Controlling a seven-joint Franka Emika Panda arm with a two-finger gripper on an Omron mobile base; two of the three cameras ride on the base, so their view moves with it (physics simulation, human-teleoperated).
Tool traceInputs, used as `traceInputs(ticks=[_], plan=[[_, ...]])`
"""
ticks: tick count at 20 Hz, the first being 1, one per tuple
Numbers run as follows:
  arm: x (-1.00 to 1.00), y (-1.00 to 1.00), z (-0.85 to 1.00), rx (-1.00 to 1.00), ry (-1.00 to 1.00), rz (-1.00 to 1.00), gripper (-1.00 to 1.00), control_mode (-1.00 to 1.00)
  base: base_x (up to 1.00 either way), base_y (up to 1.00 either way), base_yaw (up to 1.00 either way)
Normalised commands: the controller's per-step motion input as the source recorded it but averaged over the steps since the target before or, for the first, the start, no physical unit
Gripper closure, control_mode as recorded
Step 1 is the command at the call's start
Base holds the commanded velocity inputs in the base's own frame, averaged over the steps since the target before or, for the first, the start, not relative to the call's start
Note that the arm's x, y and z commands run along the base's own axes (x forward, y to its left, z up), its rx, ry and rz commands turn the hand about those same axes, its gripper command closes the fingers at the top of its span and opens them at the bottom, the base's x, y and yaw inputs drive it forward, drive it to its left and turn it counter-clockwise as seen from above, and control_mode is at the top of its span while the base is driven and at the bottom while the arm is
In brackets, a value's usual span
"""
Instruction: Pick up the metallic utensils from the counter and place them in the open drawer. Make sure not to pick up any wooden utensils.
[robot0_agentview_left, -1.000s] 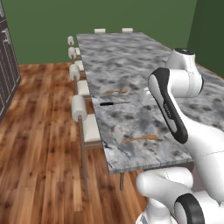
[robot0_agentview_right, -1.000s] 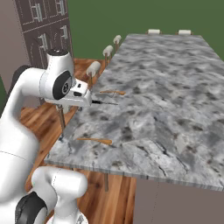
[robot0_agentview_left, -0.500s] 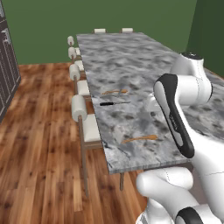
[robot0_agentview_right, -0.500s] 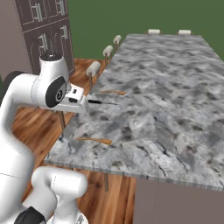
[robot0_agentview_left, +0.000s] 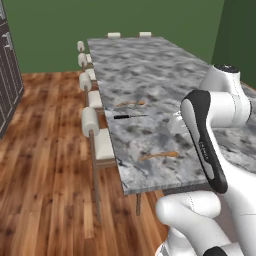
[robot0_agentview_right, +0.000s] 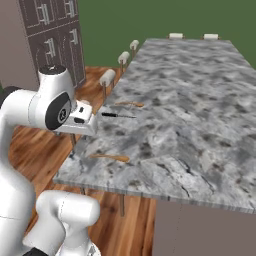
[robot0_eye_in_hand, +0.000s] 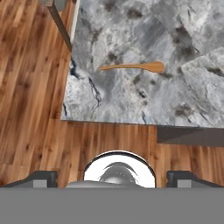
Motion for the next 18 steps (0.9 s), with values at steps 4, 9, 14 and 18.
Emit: traceInputs(ticks=[4, 9, 14, 18], plan=[[0.00, 0.00, 0.00, 0.00, 0.00, 0.00, -1.00, 1.00, -0.43, 0.66, -0.07], [0.00, 0.00, 0.00, 0.00, 0.00, 0.00, -1.00, 1.00, -0.04, 1.00, -0.30], [0.00, 0.00, 0.00, 0.00, 0.00, 0.00, -1.00, 1.00, 0.00, 1.00, -0.44], [0.00, 0.00, 0.00, 0.00, 0.00, 0.00, -1.00, 1.00, 0.00, 1.00, -0.50]])
